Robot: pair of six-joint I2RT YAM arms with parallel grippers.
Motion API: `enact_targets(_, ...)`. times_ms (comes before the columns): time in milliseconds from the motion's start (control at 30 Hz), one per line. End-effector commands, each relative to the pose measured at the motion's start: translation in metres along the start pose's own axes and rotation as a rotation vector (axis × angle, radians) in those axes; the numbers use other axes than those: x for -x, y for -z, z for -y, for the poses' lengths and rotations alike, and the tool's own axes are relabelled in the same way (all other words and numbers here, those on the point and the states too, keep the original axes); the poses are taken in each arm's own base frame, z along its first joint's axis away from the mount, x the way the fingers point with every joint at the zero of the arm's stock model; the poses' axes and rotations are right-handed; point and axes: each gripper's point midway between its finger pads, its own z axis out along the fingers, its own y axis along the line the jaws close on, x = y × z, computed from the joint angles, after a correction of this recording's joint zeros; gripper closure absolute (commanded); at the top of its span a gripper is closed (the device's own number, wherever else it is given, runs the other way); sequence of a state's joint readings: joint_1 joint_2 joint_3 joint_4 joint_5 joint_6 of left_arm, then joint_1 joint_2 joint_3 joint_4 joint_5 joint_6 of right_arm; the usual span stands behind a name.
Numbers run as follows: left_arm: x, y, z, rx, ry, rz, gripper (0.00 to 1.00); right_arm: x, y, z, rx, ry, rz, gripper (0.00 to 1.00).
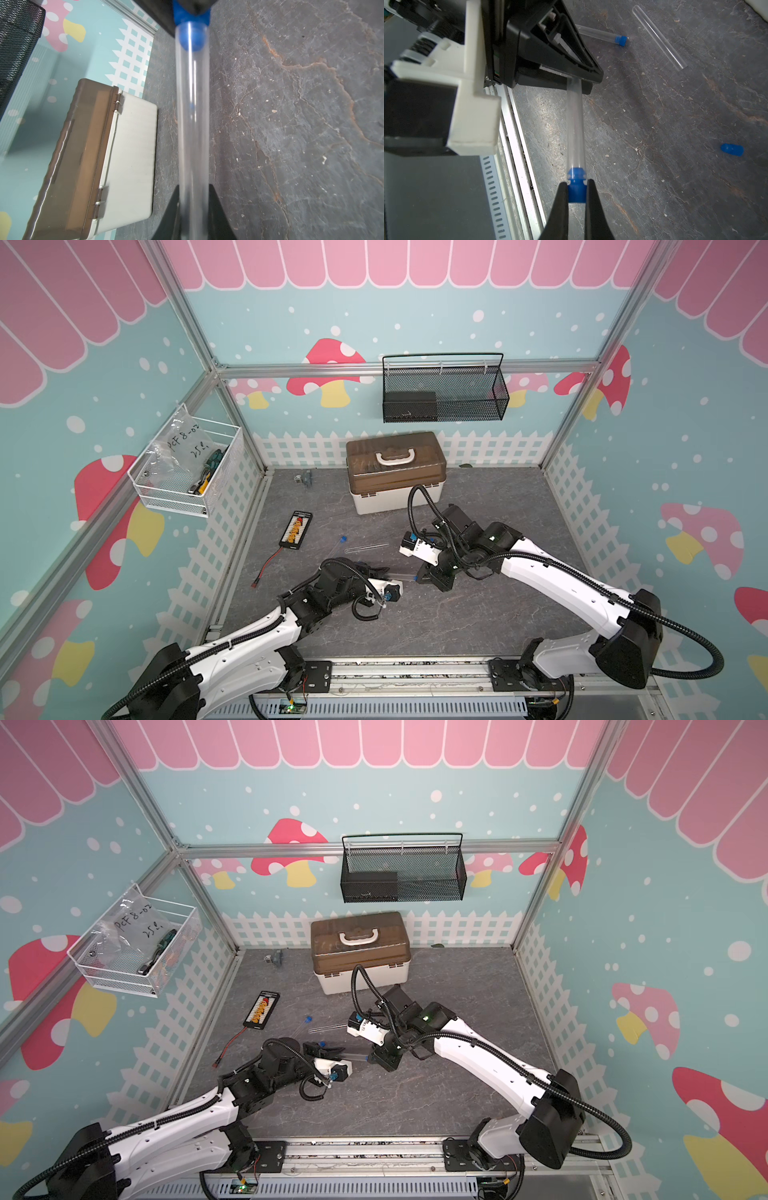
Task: Insert stoppers into test tubes
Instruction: Insert the stopper into the test tube.
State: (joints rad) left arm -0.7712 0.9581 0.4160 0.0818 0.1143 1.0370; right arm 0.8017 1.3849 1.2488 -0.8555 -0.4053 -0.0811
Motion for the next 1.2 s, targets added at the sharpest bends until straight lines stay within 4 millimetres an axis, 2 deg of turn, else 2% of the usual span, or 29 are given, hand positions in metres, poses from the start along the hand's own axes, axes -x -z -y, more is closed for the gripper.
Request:
enact_targets(0,0.067,0.013,0.004,-0.011,-0.141,0.302,1.00,0.089,0.010,0.002,0.002,0.092,0.322,1.00)
enact_targets(233,0.078,0.016,0.010,-0.046,-0.119,0.373,1.00,0.105,-0.001,0.006,0.029,0.053,0.387,1.00)
enact_targets(533,0.088,0.022,0.009,-0.025,-0.127,0.444,1.00,0.103,-0.014,0.002,0.096,-0.011,0.408,1.00)
enact_targets(600,0.088,0.022,0.010,-0.028,-0.124,0.445,1.00,0.103,-0.013,0.003,0.089,-0.022,0.408,0.93)
enact_targets(700,0.082,0.020,0.009,-0.014,-0.115,0.412,1.00,0.102,0.003,0.005,0.033,-0.011,0.433,0.72)
enact_targets(800,0.069,0.013,0.010,-0.010,-0.096,0.344,1.00,0.093,0.029,0.006,-0.045,0.006,0.443,0.52)
enact_targets(833,0.062,0.009,0.013,-0.022,-0.093,0.313,1.00,0.087,0.039,0.007,-0.073,-0.005,0.443,0.43)
enact_targets(867,0.054,0.005,0.018,-0.040,-0.092,0.282,1.00,0.081,0.049,0.010,-0.102,-0.026,0.445,0.30)
enact_targets(933,0.050,0.000,0.021,-0.054,-0.083,0.261,1.00,0.068,0.067,0.016,-0.146,-0.075,0.457,0.28)
enact_targets(1033,0.053,-0.004,0.010,-0.032,0.015,0.277,1.00,0.046,0.092,0.026,-0.193,-0.239,0.505,0.28)
enact_targets(1100,0.060,-0.003,-0.005,0.005,0.124,0.315,1.00,0.033,0.104,0.031,-0.176,-0.410,0.534,0.30)
enact_targets(1167,0.068,0.000,-0.025,0.043,0.321,0.371,1.00,0.023,0.107,0.029,-0.101,-0.595,0.556,0.32)
